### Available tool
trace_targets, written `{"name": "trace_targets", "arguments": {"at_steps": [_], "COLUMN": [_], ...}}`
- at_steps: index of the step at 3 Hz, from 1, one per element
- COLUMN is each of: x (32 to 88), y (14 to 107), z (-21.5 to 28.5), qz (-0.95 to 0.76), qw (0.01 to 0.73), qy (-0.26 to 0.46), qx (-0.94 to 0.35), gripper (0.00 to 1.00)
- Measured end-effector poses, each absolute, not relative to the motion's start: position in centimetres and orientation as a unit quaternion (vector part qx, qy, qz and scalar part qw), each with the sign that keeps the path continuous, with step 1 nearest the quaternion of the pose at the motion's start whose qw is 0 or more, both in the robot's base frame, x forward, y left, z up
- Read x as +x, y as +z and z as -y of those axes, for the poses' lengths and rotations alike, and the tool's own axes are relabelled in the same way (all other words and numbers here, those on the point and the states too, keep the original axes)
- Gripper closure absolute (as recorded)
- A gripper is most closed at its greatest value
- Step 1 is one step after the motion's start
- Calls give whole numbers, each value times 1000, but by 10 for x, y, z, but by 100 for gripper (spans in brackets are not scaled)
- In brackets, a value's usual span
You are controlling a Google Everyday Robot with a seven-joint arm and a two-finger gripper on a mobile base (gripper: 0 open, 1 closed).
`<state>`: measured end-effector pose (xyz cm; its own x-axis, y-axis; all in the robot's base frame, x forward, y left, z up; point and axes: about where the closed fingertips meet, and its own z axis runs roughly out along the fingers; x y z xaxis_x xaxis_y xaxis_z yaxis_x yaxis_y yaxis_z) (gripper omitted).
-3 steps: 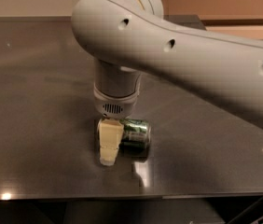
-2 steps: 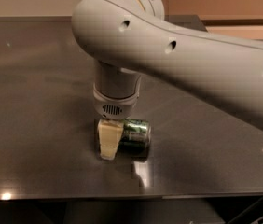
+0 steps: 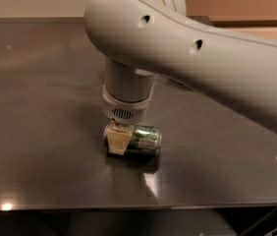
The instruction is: Place green can upright
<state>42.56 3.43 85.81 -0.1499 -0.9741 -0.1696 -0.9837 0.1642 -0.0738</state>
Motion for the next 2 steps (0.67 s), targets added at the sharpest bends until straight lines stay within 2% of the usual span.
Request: {"name": "trace_targets", "arguments": {"at_steps": [1, 2], "x": [428, 429], "y": [883, 913], "z": [-20, -2], "qz": [-763, -756], "qw": [131, 196], "qy": [58, 111], "qx": [-630, -614], "gripper": [94, 100]}}
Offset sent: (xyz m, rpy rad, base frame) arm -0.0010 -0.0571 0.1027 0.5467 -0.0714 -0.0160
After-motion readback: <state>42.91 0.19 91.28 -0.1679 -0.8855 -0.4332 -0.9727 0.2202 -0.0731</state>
